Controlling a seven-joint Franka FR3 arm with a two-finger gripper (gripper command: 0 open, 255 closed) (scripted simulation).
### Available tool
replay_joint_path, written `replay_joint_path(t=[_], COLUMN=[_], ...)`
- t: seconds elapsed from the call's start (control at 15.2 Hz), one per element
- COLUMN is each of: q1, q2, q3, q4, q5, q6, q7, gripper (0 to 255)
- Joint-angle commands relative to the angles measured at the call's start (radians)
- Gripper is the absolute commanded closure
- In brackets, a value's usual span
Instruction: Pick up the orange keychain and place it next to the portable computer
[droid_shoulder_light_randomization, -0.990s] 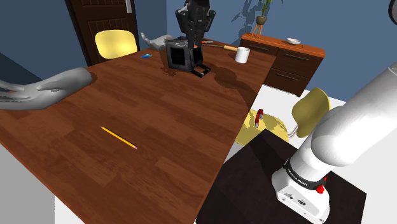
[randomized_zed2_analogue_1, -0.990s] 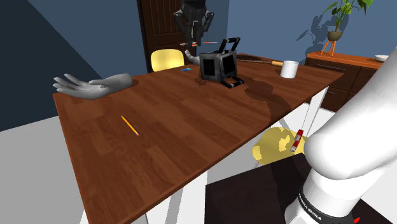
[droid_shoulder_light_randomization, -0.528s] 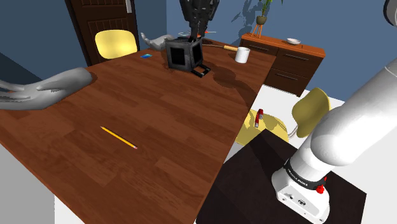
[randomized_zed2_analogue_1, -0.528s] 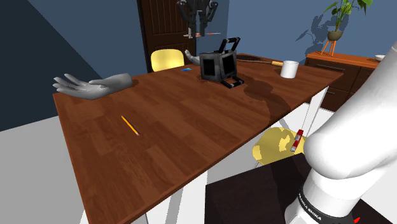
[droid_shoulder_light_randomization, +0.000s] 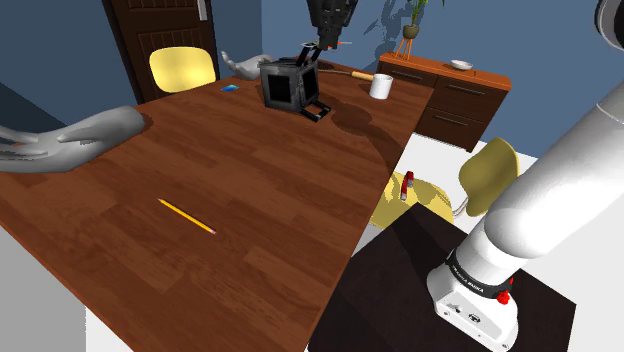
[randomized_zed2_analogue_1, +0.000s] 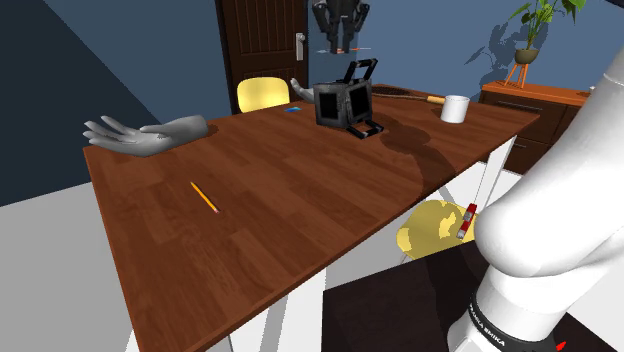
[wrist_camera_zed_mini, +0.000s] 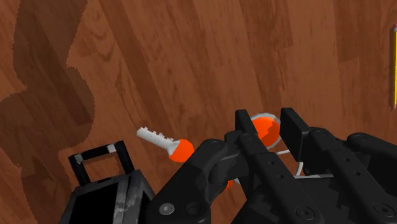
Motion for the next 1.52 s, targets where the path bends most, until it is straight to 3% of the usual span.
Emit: replay_joint_path(t=[0.0,0.66,1.12,1.19,1.45], q1=[-0.021,-0.120,-0.191,-0.194,-0.198], q2=[0.022,0.194,0.404,0.415,0.367], q3=[-0.026,-0.130,-0.184,-0.185,-0.186], q4=[0.025,0.230,0.521,0.538,0.408], q5=[-0.009,-0.043,-0.056,-0.056,-0.052], q6=[-0.004,-0.040,-0.120,-0.126,-0.044], q7=[-0.048,-0.257,-0.388,-0.393,-0.394], gripper=[255,255,255,255,255])
